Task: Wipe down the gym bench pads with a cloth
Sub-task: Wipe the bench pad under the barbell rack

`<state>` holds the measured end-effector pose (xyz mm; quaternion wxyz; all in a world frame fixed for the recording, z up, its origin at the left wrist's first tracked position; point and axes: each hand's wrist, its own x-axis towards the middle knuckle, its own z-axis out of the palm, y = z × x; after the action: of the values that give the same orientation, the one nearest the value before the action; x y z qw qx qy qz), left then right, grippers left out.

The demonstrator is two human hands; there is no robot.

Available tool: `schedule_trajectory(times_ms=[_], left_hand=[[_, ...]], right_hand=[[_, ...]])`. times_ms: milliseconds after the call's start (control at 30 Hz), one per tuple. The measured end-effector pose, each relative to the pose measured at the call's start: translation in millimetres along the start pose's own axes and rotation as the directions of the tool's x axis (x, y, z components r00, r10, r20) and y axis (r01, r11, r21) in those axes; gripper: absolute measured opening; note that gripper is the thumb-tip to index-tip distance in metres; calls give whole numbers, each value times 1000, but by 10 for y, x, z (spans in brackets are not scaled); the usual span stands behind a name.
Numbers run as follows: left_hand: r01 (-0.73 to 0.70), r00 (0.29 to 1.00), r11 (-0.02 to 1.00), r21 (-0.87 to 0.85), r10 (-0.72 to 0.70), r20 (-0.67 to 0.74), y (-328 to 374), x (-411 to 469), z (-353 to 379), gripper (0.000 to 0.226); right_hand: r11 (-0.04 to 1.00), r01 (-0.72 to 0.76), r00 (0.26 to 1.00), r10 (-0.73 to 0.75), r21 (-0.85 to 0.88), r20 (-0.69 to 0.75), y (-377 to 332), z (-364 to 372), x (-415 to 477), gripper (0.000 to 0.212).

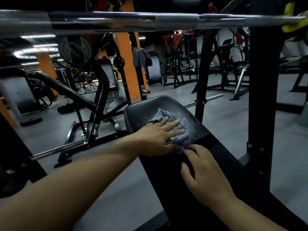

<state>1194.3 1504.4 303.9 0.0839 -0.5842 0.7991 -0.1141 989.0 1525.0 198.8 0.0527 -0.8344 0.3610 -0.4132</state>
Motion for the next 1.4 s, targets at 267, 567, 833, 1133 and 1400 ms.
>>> schedule_trajectory(times_ms=[267, 567, 833, 1133, 1400], left_hand=[[95, 815, 837, -539, -376, -441, -453, 69, -208, 58], [246, 948, 961, -126, -266, -175, -552, 340, -91, 55], [163, 968, 986, -37, -167, -187, -372, 440, -19, 54], [68, 984, 998, -2, -68, -164, -296, 367, -50, 53], [-38, 989, 999, -4, 37, -143, -41, 287, -37, 54]], right_hand=[[999, -41, 999, 42, -7, 20, -315, -160, 889, 52], [956, 132, 973, -74, -261, 220, 57, 84, 809, 66], [963, 127, 969, -69, -239, 236, -201, 80, 383, 60], [939, -81, 957, 167, -333, 237, -345, 154, 474, 76], [864, -378, 895, 433, -331, 108, -98, 8, 410, 61]])
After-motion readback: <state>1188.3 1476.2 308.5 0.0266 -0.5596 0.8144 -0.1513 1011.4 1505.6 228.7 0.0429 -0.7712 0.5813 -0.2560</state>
